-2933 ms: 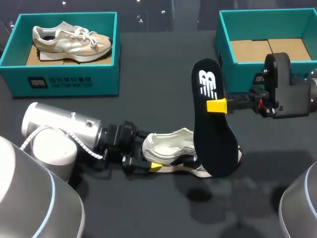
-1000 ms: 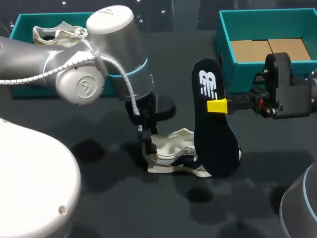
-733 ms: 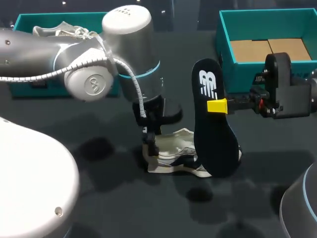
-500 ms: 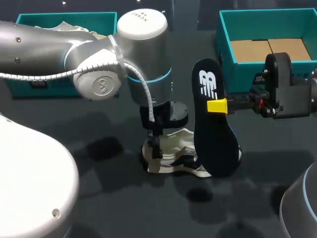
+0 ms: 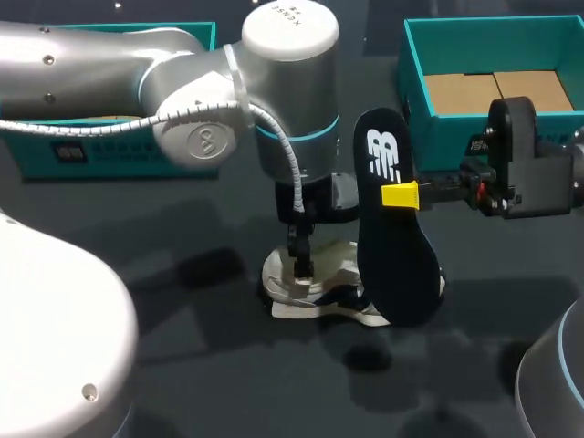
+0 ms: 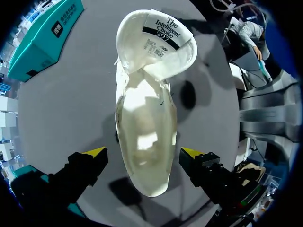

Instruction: Take the shoe out of the shoebox, open the shoe tongue, remove and reinsert the insole, then place the shoe into the shoebox

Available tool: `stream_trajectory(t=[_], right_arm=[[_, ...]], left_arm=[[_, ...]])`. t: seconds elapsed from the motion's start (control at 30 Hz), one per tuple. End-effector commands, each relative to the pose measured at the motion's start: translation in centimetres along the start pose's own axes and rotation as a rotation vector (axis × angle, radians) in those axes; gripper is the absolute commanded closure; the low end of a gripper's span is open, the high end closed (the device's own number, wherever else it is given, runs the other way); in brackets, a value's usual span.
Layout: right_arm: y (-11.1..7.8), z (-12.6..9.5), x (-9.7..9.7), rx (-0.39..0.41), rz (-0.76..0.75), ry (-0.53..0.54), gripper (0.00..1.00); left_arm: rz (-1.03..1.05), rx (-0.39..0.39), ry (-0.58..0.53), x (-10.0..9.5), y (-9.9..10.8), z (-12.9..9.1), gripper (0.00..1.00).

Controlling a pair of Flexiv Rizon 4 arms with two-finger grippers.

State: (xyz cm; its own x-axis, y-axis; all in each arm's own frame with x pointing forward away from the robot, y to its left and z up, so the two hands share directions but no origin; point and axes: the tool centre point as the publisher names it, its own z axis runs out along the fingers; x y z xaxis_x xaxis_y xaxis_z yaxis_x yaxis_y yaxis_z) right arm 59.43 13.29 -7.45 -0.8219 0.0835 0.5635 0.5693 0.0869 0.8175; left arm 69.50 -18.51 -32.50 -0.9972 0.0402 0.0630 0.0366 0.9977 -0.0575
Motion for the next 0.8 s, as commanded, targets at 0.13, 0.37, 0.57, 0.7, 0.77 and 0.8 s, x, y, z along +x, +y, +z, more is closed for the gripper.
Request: stream_trajectory(t=[0.13, 0.37, 0.57, 0.7, 0.77, 0.8], right_arm=[[-0.1, 0.1, 0.0, -0.001, 0.0, -0.002, 1.0], [-0.1, 0.1, 0.0, -0.001, 0.0, -0.002, 1.0], [-0.1, 0.1, 0.0, -0.001, 0.0, -0.002, 1.0], [-0.1, 0.1, 0.0, -0.001, 0.0, -0.002, 1.0], [-0.1, 0.1, 0.0, -0.001, 0.0, -0.002, 1.0], [-0.1, 0.1, 0.0, -0.001, 0.0, -0.002, 1.0]], left_arm=[[0.006, 0.006, 0.004, -2.0, -1.5, 0.4, 0.04], [0.008, 0.012, -0.008, -3.1, -3.1, 2.4, 0.12], [0.007, 0.002, -0.023, -3.3, -4.4, 4.1, 0.26], [0.003, -0.011, -0.027, -3.1, -4.9, 4.9, 0.29], [0.002, -0.012, -0.027, -3.1, -5.0, 5.2, 0.35], [-0.002, -0.014, -0.025, -3.1, -5.0, 5.4, 0.38]])
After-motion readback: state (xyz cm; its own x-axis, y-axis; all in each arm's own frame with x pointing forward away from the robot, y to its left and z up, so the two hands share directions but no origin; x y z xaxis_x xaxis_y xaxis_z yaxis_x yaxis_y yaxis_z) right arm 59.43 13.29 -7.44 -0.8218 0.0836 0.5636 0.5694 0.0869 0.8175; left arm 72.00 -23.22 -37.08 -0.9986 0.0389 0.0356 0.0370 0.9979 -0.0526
